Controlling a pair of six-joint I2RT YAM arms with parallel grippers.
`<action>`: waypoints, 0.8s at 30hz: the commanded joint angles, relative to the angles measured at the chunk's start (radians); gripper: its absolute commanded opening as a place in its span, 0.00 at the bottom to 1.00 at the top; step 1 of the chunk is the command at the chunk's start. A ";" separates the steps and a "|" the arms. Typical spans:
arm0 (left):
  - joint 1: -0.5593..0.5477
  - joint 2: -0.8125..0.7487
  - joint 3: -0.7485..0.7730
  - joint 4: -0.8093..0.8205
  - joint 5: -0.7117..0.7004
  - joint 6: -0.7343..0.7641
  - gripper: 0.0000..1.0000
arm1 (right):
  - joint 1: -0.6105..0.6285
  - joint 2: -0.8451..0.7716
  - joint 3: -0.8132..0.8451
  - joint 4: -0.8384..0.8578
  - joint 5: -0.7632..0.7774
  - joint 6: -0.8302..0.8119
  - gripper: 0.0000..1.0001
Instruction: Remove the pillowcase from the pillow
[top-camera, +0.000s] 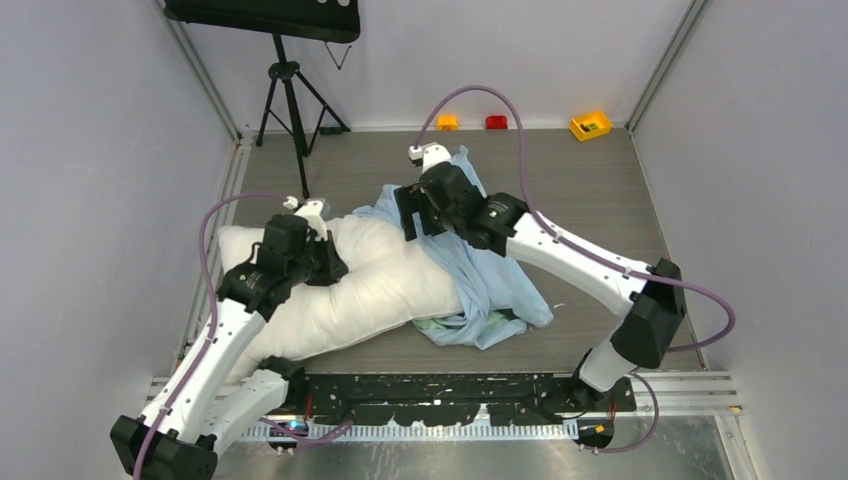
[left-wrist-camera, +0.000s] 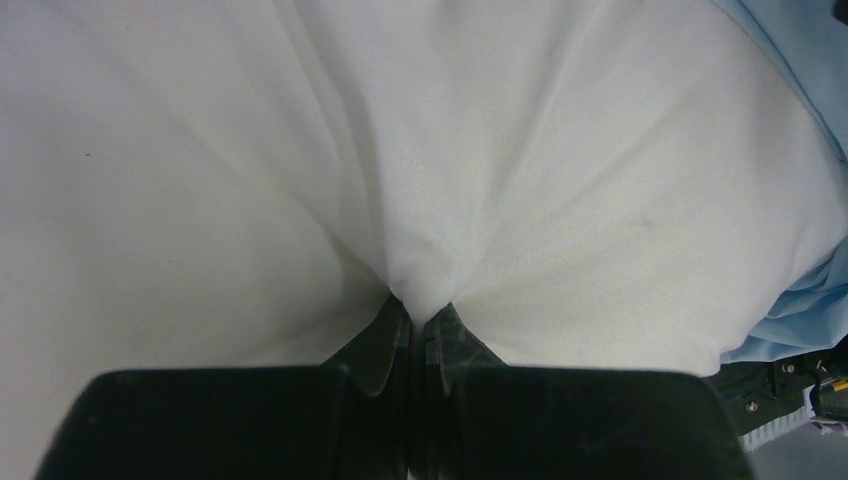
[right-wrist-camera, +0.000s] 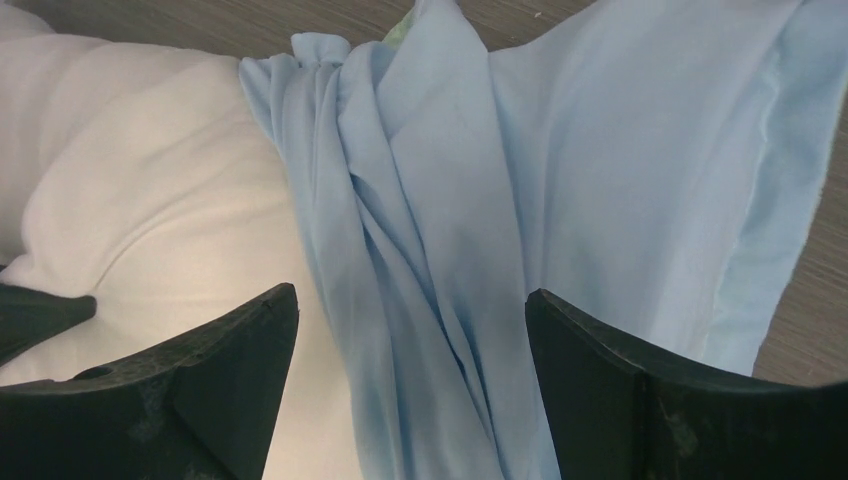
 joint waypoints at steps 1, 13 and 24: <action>-0.011 0.014 -0.026 -0.032 0.094 0.008 0.00 | -0.001 0.089 0.108 0.005 -0.014 -0.075 0.87; -0.011 -0.037 -0.038 -0.028 0.041 0.021 0.00 | -0.006 0.146 0.095 0.002 0.276 -0.078 0.26; -0.011 -0.009 -0.037 -0.052 -0.024 0.025 0.00 | -0.244 -0.029 -0.114 0.065 0.427 0.063 0.00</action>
